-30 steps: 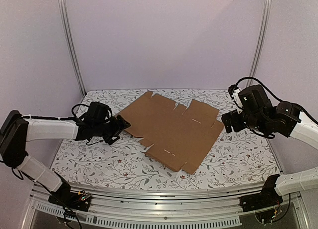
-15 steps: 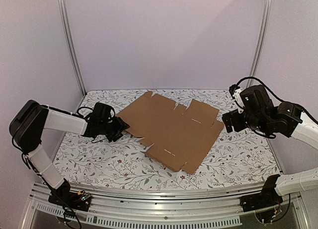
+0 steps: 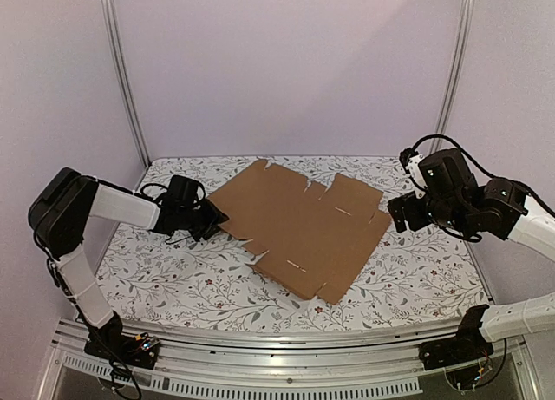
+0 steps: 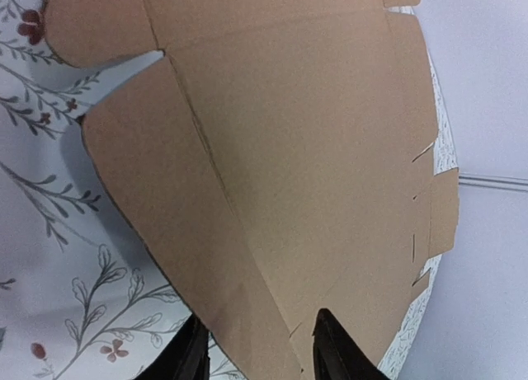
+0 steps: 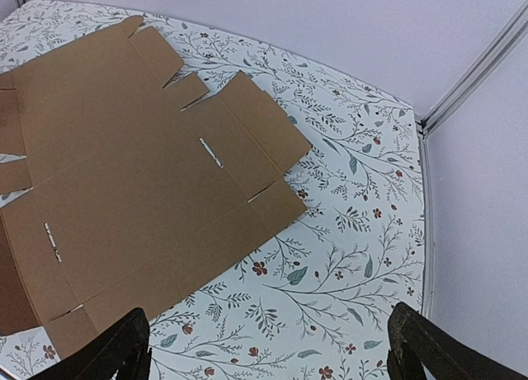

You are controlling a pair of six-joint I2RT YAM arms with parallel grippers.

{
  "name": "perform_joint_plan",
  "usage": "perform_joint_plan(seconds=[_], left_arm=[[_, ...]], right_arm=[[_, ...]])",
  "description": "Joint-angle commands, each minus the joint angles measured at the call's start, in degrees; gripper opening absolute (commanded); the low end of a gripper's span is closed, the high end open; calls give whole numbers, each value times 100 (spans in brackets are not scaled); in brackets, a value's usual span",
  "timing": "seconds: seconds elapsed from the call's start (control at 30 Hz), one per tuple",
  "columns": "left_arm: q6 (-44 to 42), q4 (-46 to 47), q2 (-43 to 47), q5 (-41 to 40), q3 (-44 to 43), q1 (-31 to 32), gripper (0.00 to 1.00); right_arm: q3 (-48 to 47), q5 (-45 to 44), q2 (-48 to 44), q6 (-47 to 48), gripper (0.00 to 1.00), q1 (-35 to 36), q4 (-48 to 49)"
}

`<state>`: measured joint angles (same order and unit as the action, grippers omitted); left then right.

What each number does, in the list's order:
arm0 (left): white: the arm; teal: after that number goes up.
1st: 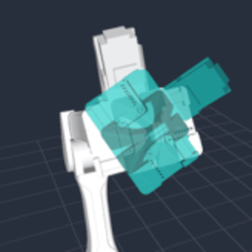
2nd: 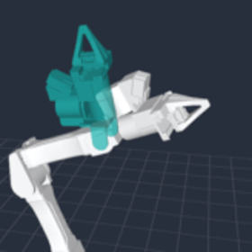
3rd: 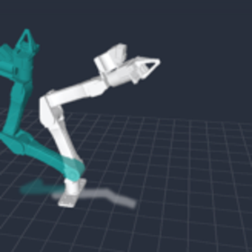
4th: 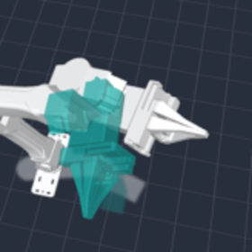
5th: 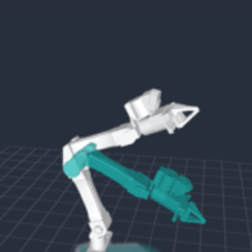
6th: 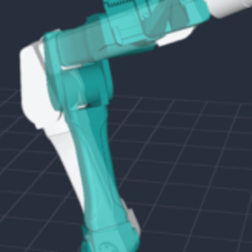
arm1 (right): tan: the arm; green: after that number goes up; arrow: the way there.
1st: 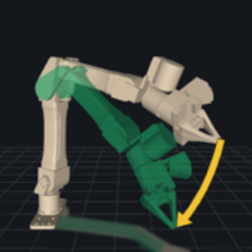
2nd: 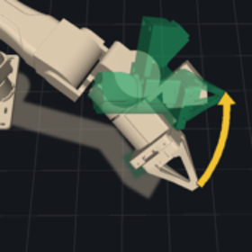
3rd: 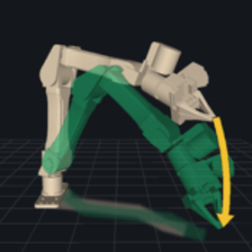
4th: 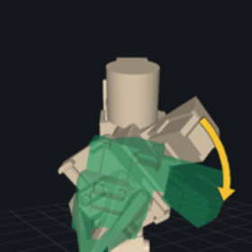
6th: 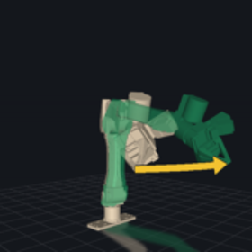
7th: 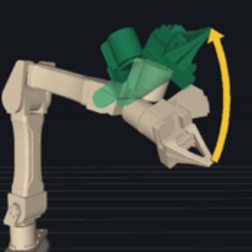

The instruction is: Fold the paper box

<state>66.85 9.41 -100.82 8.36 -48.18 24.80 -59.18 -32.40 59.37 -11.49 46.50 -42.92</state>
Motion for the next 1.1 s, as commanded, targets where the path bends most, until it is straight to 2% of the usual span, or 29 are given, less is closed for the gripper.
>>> perform_joint_plan(seconds=[0.0,0.33,0.57,0.7,0.8,0.83,1.07], left_arm=[[-13,140,-268,62,-160,-75,41],[-14,237,-477,32,-252,-78,27],[-6,301,-522,-12,-255,-77,22],[25,374,-568,5,-264,-73,15],[18,388,-575,29,-295,-77,1],[-10,368,-569,38,-315,-79,0],[-594,-14,-245,-92,-447,-78,0]], right_arm=[[-115,62,60,23,99,35,-107],[-79,94,57,-20,99,42,-135],[-59,102,55,-62,99,39,-132],[-54,125,45,-88,99,38,-140],[-67,129,23,-99,99,37,-151],[-74,129,18,-106,99,39,-153],[-171,185,-60,-134,99,37,-169]])
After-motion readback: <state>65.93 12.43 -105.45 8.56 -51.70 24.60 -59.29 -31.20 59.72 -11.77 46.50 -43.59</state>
